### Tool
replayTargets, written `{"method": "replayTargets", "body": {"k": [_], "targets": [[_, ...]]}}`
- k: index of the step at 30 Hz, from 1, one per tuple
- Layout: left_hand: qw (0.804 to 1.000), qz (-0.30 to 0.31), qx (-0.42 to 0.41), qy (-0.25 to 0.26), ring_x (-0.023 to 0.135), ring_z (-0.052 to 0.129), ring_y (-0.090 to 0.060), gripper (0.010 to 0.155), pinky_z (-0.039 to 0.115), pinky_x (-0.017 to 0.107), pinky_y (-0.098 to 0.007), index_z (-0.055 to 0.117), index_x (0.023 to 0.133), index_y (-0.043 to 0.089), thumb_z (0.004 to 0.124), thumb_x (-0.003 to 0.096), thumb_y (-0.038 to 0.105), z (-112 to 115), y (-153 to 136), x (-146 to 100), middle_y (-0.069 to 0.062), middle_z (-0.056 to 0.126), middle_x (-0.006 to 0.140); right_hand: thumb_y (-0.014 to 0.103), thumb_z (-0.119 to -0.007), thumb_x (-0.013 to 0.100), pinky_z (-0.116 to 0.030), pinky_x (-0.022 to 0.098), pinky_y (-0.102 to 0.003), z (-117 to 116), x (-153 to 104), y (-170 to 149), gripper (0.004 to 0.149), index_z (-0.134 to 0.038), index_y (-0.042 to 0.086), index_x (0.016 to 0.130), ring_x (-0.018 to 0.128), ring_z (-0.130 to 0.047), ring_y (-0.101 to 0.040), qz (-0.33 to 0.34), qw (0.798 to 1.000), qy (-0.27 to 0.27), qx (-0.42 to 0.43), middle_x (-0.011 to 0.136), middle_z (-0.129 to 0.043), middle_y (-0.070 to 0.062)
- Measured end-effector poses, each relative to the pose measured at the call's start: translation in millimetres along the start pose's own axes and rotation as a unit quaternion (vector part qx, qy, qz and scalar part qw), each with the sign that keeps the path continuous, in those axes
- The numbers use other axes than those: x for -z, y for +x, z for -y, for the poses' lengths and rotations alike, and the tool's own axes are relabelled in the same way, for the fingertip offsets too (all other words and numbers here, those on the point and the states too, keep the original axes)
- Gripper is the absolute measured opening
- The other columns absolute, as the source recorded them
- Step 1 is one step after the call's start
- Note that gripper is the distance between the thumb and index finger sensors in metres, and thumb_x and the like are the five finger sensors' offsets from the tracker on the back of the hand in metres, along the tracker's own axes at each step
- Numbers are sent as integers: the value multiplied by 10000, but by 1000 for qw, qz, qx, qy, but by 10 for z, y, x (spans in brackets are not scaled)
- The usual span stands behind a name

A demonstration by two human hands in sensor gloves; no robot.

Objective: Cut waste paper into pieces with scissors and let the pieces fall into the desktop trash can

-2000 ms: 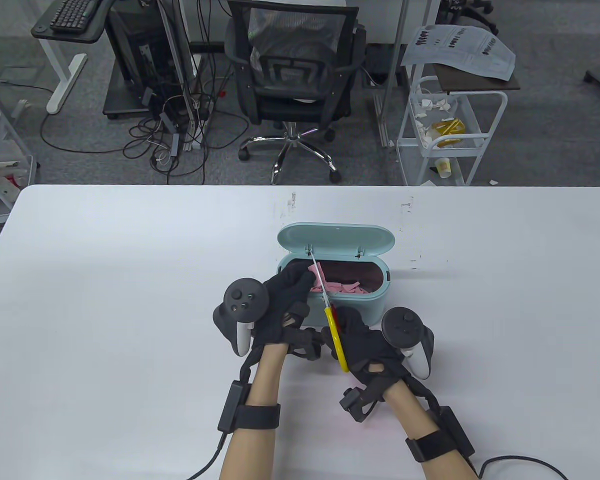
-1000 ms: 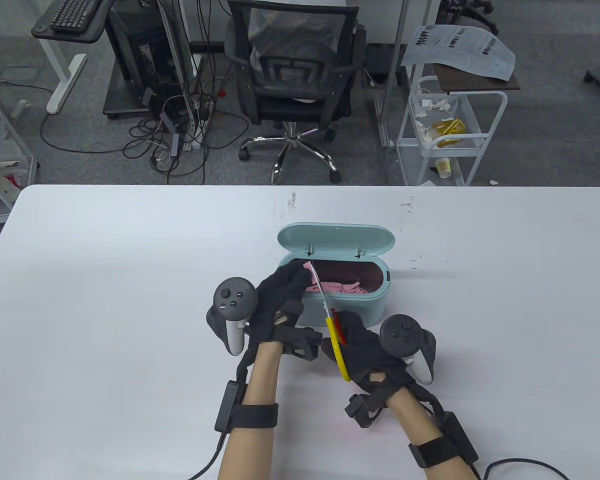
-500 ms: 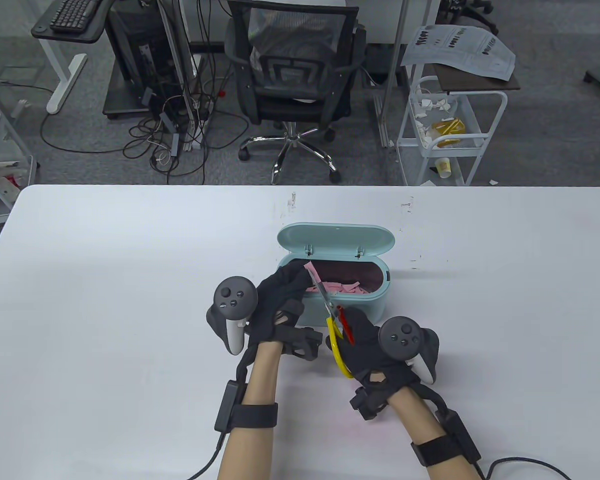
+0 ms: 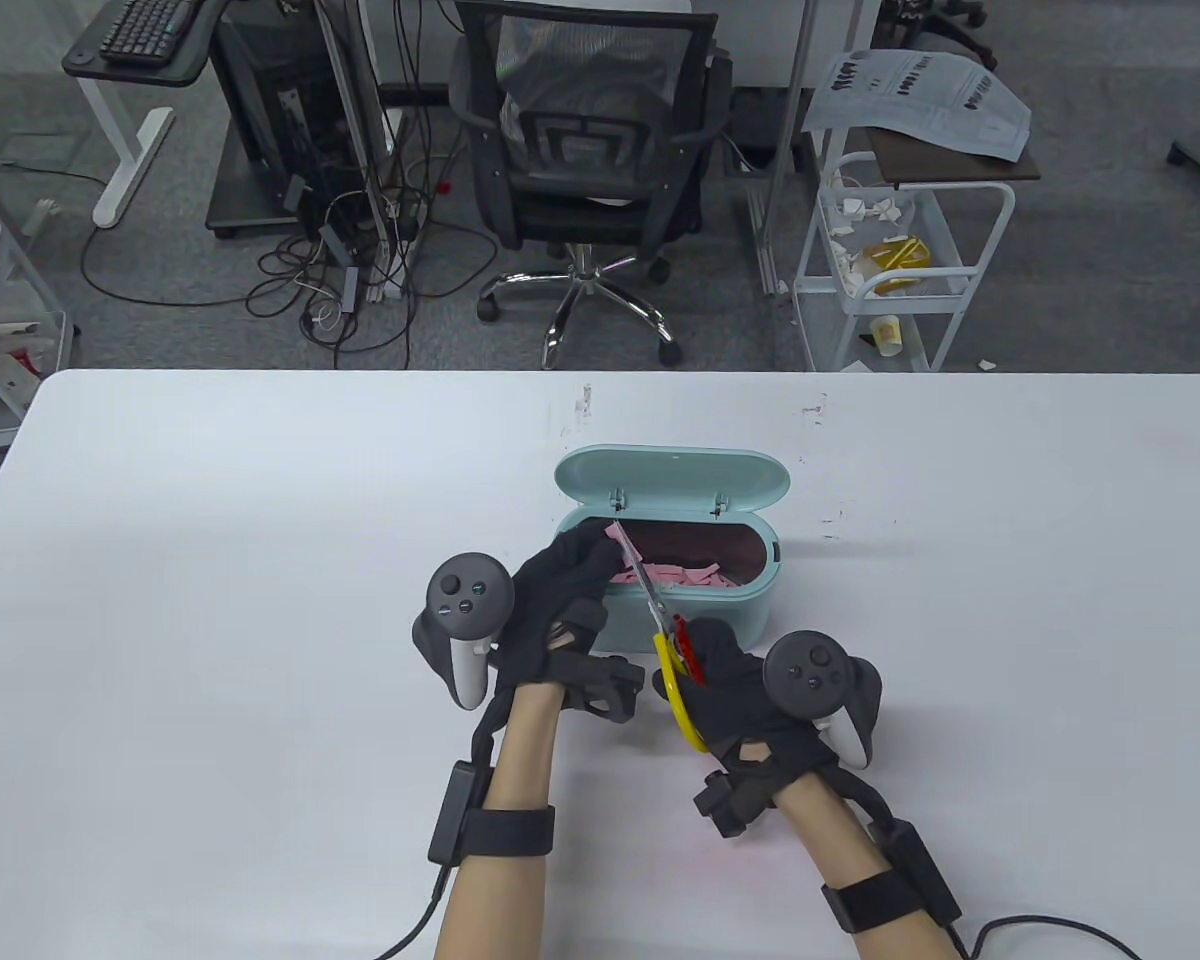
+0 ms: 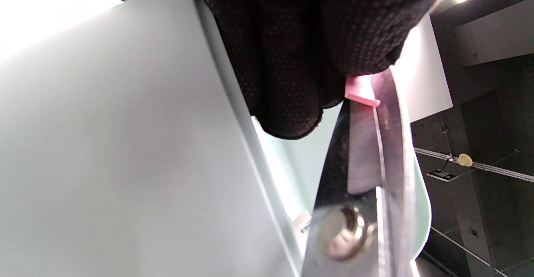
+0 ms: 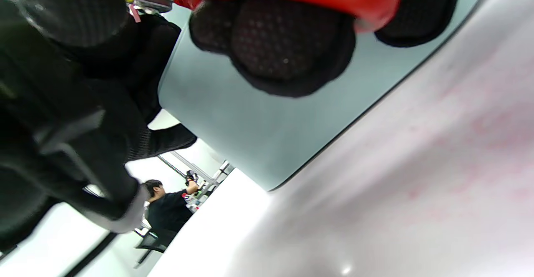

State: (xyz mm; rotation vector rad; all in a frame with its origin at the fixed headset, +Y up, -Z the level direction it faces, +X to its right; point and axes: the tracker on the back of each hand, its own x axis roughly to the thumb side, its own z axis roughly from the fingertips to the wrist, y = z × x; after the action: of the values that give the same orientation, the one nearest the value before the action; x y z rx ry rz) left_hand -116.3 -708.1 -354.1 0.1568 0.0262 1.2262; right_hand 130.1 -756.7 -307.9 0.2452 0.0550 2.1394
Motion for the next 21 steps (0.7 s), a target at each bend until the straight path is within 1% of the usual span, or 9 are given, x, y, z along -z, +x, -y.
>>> {"method": "replayTargets", "body": {"k": [1,5,8,12,15,19,21], "targets": [[1000,2,3,0,683,1052,-184,378,513,727,-650,946,808,296,831,481,447,0,-2,1,54,1092,707,609,-743,359,-684,554,-616,-12,3,-7,752,-529,144,910,335,-981,-166,-4,1000,5,17,655,-850,29],[1000,1,5,-2,689,1046,-176,369,514,729,-645,940,804,313,825,485,459,1,-1,-4,66,1085,711,617,-735,363,-689,555,-610,-19,3,-16,751,-525,149,911,338,-983,-157,-2,1000,12,25,658,-847,40],[999,8,34,1,686,1043,-180,359,527,726,-654,934,794,317,815,485,454,18,36,-12,65,1077,708,617,-743,360,-684,556,-614,-20,-4,-18,753,-529,150,911,337,-985,-157,-4,1000,15,27,656,-850,38],[999,13,43,2,680,1041,-182,365,535,719,-661,934,794,310,806,485,455,28,49,-15,64,1076,702,632,-750,358,-658,570,-628,20,-4,-8,772,-524,152,919,352,-982,-165,-9,1000,18,7,669,-845,28],[998,17,52,6,678,1039,-182,367,542,720,-662,933,797,311,808,484,456,38,56,-21,62,1077,701,662,-740,358,-634,580,-642,32,-3,3,800,-504,161,936,391,-975,-179,-6,1000,19,-19,699,-828,21],[997,22,71,0,675,1043,-181,357,554,717,-664,942,786,313,811,485,454,39,78,-18,66,1079,700,675,-734,361,-602,594,-659,59,20,36,816,-484,171,952,433,-965,-198,-2,999,28,-36,730,-809,8],[997,22,69,0,673,1044,-183,354,556,717,-664,946,784,312,816,485,451,38,76,-19,65,1080,700,681,-735,359,-584,602,-666,88,29,59,826,-473,177,958,452,-961,-201,4,997,24,-71,742,-801,7]]}}
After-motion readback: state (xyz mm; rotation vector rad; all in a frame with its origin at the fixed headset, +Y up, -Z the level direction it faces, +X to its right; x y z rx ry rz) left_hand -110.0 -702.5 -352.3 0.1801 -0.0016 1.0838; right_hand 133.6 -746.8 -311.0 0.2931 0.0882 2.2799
